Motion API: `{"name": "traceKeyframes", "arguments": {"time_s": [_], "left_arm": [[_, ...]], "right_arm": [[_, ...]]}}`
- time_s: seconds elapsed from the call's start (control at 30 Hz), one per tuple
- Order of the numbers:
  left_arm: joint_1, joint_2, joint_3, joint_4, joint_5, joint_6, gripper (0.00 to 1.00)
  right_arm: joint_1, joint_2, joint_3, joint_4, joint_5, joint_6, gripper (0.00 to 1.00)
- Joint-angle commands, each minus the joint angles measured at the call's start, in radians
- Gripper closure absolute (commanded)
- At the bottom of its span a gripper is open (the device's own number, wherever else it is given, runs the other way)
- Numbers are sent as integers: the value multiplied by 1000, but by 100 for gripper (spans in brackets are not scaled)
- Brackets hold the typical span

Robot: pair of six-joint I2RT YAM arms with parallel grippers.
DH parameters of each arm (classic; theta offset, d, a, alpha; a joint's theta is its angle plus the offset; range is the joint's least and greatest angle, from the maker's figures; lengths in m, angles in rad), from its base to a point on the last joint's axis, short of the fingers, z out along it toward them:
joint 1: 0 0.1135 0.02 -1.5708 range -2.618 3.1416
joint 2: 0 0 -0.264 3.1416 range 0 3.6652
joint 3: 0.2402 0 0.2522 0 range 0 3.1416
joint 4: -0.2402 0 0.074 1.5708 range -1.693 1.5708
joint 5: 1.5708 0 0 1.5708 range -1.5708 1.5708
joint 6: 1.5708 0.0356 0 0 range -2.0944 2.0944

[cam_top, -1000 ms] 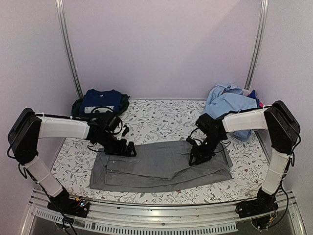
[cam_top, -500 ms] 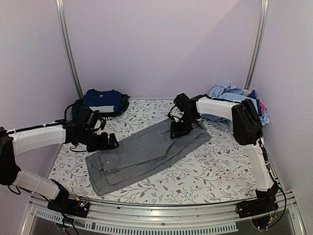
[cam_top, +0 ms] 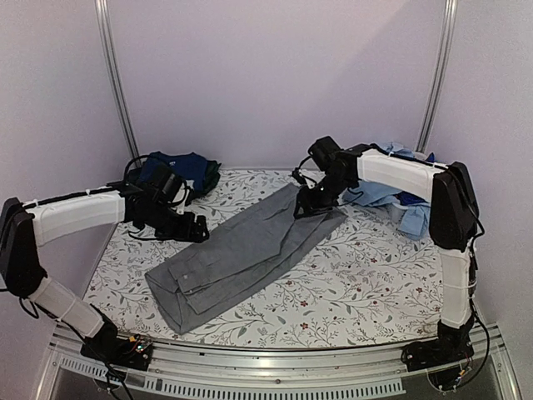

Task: Fold and stack the mixed laundry pile
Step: Rotate the rectangle-folded shirt at the center of the board.

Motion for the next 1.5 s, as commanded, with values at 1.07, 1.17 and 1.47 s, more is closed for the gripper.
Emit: {"name": "traceKeyframes", "arguments": {"time_s": [1.07,1.17,1.47], "left_arm": [[-401,498,390,16,279,152,54],[-307,384,314,108,316,102,51],[-115,447,290,230,373,-24,53]], "right_arm": [[-120,339,391,108,6,-90,64],[-119,187,241,152,-109,-54,62],[-33,-59,-175,257,-305,42,63]]}}
